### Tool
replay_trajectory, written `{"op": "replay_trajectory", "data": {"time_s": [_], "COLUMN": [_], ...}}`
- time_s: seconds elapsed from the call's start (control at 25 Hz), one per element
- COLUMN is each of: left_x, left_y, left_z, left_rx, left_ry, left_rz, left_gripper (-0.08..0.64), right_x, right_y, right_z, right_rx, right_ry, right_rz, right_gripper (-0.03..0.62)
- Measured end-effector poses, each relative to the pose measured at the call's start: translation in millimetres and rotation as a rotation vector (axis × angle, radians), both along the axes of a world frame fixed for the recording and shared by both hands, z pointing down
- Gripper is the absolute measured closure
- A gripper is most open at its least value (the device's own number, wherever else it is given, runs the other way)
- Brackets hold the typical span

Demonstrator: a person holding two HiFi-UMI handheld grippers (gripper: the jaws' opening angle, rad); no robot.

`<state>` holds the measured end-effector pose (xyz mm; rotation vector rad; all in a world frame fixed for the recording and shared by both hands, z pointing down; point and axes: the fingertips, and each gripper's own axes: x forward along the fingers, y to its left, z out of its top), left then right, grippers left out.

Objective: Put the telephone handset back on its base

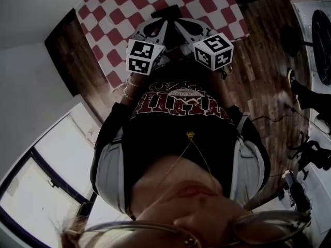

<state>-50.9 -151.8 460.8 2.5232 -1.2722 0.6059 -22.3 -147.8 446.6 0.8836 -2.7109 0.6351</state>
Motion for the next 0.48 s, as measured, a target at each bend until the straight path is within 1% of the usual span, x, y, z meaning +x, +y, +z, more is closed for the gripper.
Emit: {"op": "replay_trajectory", "data": {"time_s": [0.2,0.36,0.48], "left_x": [-4,-4,-4], "left_y": [3,8,12], "left_z": [-7,-8,-10], "left_rx": [0.007,-0.009,-0.005], "left_ry": [0.012,0.04,0.033], "left_rz": [0.002,0.011,0.02], "left_gripper": [0.549,0.549,0.549], "right_x": [-4,-3,-1], "right_y": [6,10,12], "right_z": [-4,-4,-4], "right_rx": [0.005,0.004,0.004], "right_ry": [-0.009,-0.013,-0.016], "right_rz": [0.004,0.02,0.032], "right_gripper": [0.572,0.572,0.572]}}
